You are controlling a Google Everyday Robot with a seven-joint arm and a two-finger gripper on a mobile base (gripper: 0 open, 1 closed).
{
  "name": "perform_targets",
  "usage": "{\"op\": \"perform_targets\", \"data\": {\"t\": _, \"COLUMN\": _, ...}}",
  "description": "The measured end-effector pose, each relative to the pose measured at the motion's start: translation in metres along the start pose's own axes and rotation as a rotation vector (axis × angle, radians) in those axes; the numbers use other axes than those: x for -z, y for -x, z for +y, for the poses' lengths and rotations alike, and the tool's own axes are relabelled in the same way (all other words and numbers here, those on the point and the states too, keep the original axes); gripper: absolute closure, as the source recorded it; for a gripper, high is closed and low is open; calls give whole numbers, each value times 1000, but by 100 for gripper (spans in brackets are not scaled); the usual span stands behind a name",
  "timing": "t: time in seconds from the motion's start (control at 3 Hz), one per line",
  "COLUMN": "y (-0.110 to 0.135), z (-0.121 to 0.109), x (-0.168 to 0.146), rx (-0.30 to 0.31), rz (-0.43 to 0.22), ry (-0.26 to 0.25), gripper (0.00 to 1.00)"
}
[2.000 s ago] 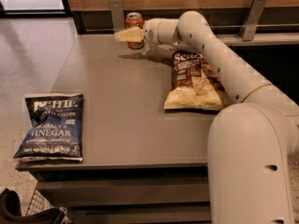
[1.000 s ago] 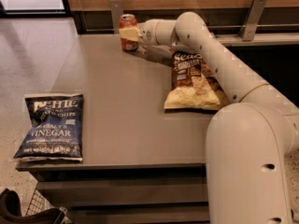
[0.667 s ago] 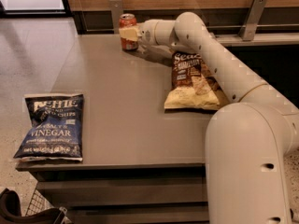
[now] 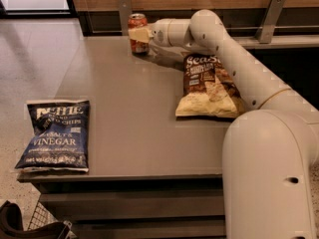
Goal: Move coke can near blue chip bag
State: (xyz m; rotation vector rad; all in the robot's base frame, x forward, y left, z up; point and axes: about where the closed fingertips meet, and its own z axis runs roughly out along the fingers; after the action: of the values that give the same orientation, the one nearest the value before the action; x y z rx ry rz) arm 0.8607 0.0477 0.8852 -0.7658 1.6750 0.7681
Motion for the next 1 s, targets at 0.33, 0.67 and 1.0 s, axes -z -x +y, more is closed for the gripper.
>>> {"op": "perform_targets", "data": {"t": 0.33, "y": 18, "z": 1, "x": 28, "rx": 10, "rz": -1, "ry": -1, "gripper": 100}}
{"op": "perform_targets", "data": {"t": 0.67, "y": 43, "z": 7, "x": 65, "rx": 27, "rz": -21, "ry": -8, "gripper": 100}}
{"op": "perform_targets", "data": {"t": 1.0, "y": 62, "z": 23, "x": 102, "rx": 30, "rz": -39, "ry": 15, "gripper": 100}}
